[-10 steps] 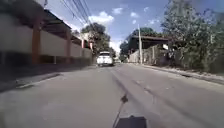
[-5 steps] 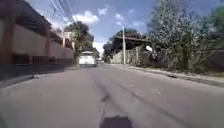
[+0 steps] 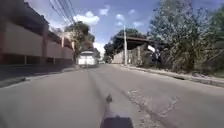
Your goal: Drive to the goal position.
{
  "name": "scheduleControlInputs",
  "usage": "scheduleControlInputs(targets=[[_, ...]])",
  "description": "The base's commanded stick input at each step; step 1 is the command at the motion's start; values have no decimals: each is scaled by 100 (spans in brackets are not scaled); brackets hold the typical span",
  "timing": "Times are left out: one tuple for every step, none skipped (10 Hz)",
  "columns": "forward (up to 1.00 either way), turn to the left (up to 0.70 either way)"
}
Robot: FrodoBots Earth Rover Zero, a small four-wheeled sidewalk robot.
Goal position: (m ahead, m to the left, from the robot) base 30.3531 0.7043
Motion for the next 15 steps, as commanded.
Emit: scheduleControlInputs(targets=[[100, -3], [100, -13], [100, -38], [100, -40], [100, -40], [100, -39], [100, -22], [100, 0], [100, 0], [100, 0], [100, 0], [100, 0], [100, 0], [100, 0], [100, 0]])
